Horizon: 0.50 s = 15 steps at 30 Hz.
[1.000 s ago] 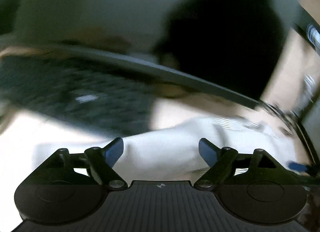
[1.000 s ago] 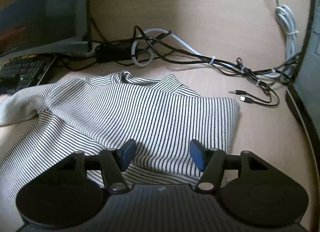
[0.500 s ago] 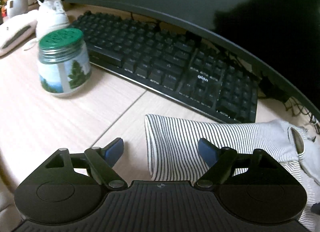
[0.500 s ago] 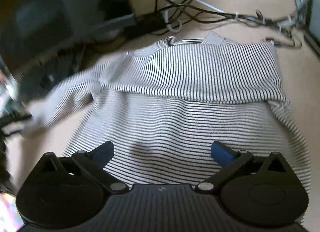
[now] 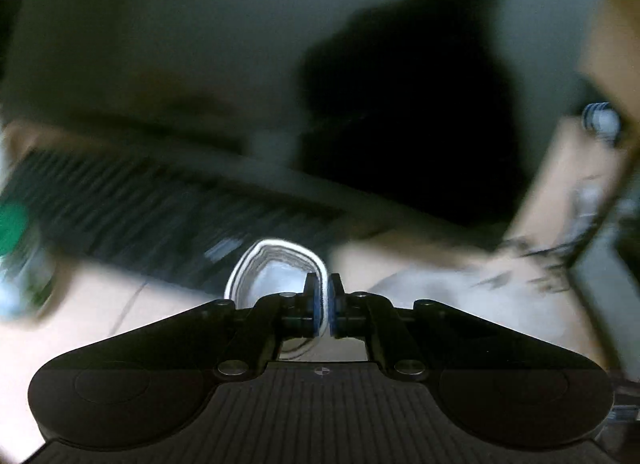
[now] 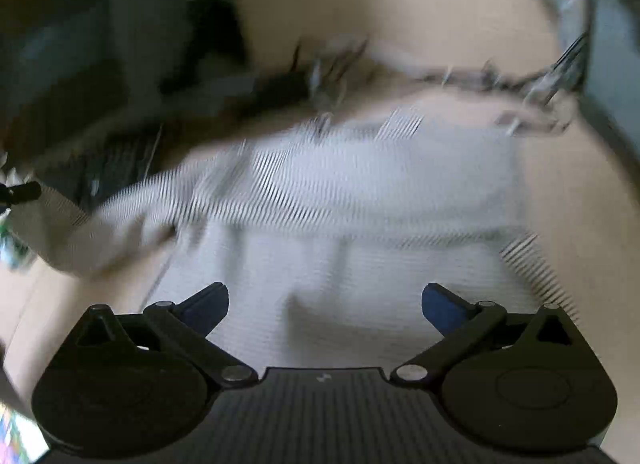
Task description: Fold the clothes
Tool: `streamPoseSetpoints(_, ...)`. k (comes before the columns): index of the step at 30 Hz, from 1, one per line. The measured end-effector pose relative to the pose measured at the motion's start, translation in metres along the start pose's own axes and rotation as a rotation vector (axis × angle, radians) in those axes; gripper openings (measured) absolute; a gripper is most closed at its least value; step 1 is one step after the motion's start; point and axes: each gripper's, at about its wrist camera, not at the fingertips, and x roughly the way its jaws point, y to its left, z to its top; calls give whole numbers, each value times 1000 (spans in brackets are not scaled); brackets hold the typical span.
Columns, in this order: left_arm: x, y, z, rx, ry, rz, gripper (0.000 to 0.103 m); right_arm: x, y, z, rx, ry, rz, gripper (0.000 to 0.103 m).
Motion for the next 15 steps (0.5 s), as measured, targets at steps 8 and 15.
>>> streamPoseSetpoints(8,17,-138,52,214,-92,-342,5,-56,-39,16,-13,-265,-74,103)
streamPoseSetpoints(15,71,-232,48,290,11,-501,7,-61,-77,14,29,-242,-112,103)
